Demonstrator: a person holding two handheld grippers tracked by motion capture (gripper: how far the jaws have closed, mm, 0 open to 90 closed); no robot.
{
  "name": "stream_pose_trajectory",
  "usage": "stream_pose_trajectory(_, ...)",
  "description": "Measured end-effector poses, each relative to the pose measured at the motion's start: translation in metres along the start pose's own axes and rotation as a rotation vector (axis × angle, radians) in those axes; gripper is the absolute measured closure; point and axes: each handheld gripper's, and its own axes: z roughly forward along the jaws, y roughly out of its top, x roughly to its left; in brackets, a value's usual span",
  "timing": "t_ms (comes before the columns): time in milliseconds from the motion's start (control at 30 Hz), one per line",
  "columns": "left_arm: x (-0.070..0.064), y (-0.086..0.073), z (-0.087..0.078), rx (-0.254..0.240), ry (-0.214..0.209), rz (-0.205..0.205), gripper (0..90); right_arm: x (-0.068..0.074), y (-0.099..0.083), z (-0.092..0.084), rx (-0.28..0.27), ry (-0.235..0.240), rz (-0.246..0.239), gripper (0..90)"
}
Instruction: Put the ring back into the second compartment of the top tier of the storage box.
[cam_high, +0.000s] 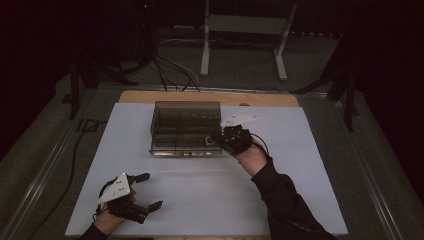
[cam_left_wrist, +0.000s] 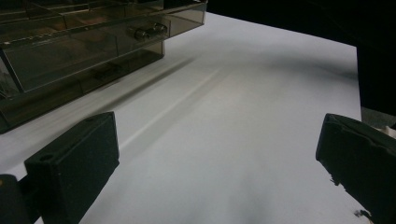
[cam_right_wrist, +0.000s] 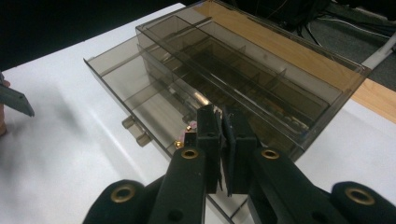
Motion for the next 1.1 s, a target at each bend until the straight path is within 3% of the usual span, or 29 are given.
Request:
stream_pose_trajectory(467, 0.0, 0.0, 0.0, -0.001, -0.002, 0.006, 0.6, 0.008, 0.017, 0.021, 0.0, 0.018, -0.01, 86.6)
stream_pose_trajectory(1100, 0.001, -0.001, 0.0, 0.003, -0.007, -0.002, 0.6, 0.014, 0.024, 0.053, 0.027, 0.039, 0.001, 86.6)
